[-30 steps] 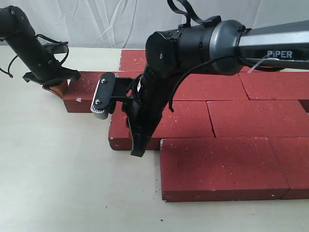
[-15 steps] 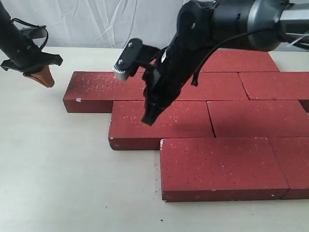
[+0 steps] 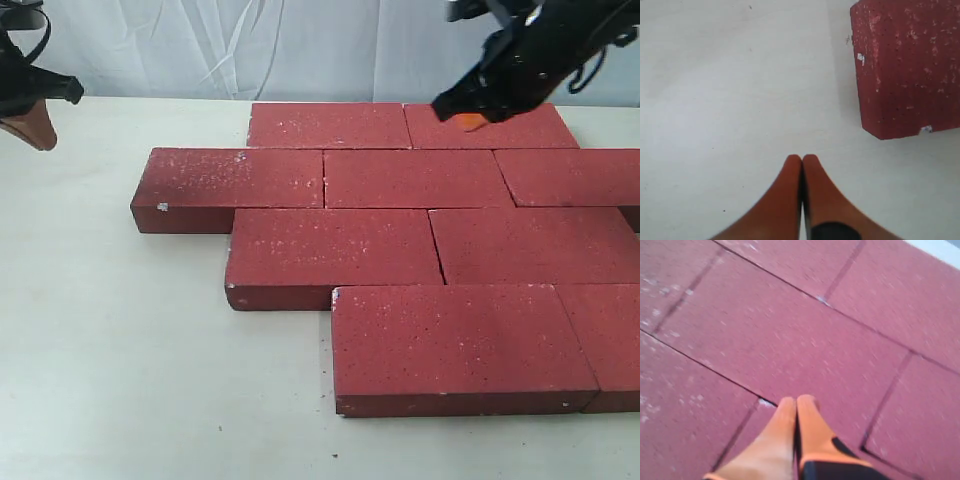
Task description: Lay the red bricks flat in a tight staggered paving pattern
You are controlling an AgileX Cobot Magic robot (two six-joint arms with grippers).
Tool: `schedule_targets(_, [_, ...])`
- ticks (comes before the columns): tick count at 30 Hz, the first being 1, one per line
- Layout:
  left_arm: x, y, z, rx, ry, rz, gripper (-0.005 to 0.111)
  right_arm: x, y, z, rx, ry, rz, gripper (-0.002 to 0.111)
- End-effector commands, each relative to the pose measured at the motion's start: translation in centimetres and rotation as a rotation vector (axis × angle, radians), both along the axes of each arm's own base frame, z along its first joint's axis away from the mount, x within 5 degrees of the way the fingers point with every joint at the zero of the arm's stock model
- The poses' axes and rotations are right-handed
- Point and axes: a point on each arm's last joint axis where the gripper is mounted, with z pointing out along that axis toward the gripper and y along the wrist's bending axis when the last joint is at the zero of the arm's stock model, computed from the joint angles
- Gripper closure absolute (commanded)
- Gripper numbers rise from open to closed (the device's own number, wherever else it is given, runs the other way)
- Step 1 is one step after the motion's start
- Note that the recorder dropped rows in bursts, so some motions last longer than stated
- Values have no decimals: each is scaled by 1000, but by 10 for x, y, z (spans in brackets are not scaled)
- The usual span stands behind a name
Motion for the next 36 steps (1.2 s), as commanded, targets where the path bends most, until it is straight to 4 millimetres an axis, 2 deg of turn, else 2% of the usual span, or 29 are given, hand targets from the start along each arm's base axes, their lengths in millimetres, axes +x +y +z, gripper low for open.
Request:
schedule_targets(1, [-23,0,29,18,-148,30,107,-17,-53,16,-116,132,-170,109])
schedule_targets(5, [-48,-1,49,33,-279,54,107,-36,-84,34,-175,176,-291,109])
schedule_targets(9, [-73,-2,59,34,-389,82,107,-57,-95,47,-158,78,-329,109])
schedule_targets(12, [-95,-4,72,25,-513,111,107,-79,-96,58,-131,-40,-346,109])
schedule_targets(18, [-137,-9,78,-5,-609,139,107,-120,-95,81,-61,-236,-362,109])
schedule_targets(21, [-163,-24,76,-6,-684,89,107,-145,-94,90,-26,-340,-366,109])
schedule_targets(24, [-191,-43,84,-30,-761,5,107,-172,-94,92,-3,-455,-367,109])
schedule_targets(26, [-209,-49,87,-44,-794,-24,107,-186,-94,95,5,-495,-368,109])
schedule_targets(32, [-248,-48,90,-105,-874,-4,107,-203,-95,104,16,-553,-369,109])
schedule_targets(33, [-260,-47,93,-116,-916,2,107,-206,-94,105,19,-556,-369,109])
schedule_targets(36, [-279,-46,101,-152,-987,15,107,-211,-94,108,24,-572,-370,109])
